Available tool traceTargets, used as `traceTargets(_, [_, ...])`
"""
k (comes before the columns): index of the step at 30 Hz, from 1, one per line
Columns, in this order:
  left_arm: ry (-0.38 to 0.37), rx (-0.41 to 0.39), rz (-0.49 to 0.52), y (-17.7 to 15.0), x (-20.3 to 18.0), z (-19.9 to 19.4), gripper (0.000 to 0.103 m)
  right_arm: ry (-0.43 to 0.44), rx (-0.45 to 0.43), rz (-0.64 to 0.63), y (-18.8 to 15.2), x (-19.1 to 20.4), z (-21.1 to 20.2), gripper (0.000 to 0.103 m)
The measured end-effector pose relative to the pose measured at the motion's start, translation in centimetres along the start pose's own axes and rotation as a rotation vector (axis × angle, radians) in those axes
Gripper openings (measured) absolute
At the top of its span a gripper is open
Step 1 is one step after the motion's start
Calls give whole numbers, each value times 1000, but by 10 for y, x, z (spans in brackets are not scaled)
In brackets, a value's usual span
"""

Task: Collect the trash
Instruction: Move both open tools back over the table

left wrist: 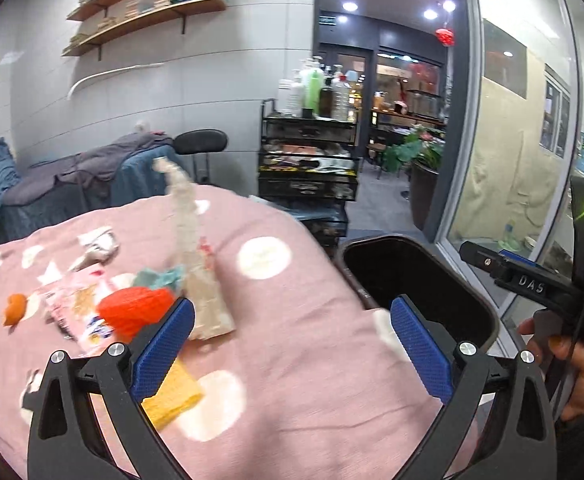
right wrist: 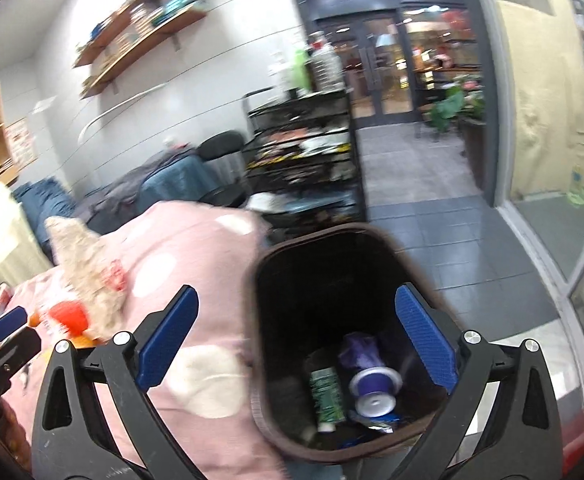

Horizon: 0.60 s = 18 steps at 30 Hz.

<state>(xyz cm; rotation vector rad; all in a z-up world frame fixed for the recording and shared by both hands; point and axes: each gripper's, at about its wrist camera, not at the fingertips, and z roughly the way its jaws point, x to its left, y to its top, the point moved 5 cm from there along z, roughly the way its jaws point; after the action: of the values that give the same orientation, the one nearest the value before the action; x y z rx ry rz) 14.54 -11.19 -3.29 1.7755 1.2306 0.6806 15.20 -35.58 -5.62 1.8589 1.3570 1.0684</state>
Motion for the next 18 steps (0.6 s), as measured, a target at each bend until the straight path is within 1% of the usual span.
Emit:
traceTargets(3, [47, 31, -42, -10, 28, -4, 98, 47, 25, -25, -1, 21, 8, 97])
traceTargets(6, [75, 62, -122, -21, 57, -8, 97, 104, 51, -52, -5, 46, 16, 97])
traceTargets(9, [87, 86, -190, -31, 82, -13, 97, 162, 84, -95, -11, 73, 22, 97])
traceTargets(11, [115, 94, -209, -38, 98, -17, 97, 202, 101, -130, -15, 95, 26, 97])
traceTargets(16, [231, 130, -233, -54, 138, -21, 96, 284, 161, -175, -25, 131, 36, 97])
traceTargets(18, [249, 140, -258, -59, 153, -20, 95, 300, 189, -204, -28, 145, 42, 97])
